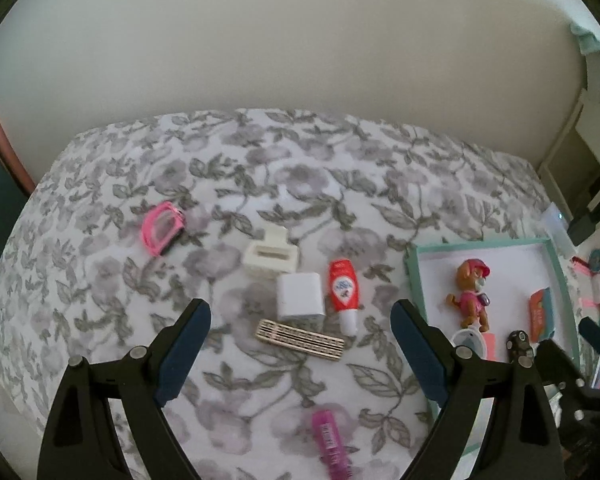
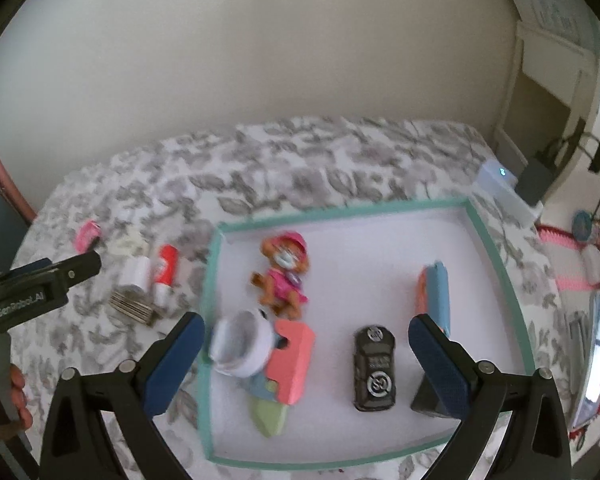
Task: Organize rigid objects
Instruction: 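Move both tools back over the remaining pile, then grasp the pink watch band with the left tool while the right tool grasps the red-and-white tube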
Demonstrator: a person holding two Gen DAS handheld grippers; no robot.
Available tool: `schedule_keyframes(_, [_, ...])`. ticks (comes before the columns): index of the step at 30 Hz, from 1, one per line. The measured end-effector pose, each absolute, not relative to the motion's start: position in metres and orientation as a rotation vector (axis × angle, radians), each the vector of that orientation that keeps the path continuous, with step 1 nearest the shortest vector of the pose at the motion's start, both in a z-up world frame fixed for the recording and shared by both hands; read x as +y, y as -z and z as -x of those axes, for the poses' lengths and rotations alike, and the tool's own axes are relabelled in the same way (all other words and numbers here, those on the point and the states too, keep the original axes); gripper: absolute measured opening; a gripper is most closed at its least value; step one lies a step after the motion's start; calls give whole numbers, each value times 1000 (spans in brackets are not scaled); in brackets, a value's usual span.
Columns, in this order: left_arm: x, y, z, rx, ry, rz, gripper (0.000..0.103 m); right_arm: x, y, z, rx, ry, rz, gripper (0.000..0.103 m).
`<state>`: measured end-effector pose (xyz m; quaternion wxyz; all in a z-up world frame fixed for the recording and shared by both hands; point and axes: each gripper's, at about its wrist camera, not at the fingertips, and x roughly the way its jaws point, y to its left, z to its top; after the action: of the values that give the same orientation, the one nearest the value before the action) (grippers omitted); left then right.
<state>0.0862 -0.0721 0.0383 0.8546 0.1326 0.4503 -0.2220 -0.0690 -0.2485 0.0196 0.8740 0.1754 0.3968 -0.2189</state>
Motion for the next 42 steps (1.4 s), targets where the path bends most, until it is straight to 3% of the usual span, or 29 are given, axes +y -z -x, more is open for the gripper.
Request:
schedule_keyframes(22, [67, -61, -200, 976, 316, -176, 92, -189, -75, -32, 812, 289, -270, 102])
schedule_keyframes(34, [59, -17, -248, 1018, 328, -181, 91, -182, -24, -101, 946, 242, -273, 85])
schedule_keyframes(40, [43, 9, -266, 1039, 335, -212, 79, -176, 15, -122, 1031, 230, -237, 72])
schedule_keyframes(42, [39, 14, -271, 1036, 335, -220, 78, -178, 25, -126, 1049, 229, -240, 64])
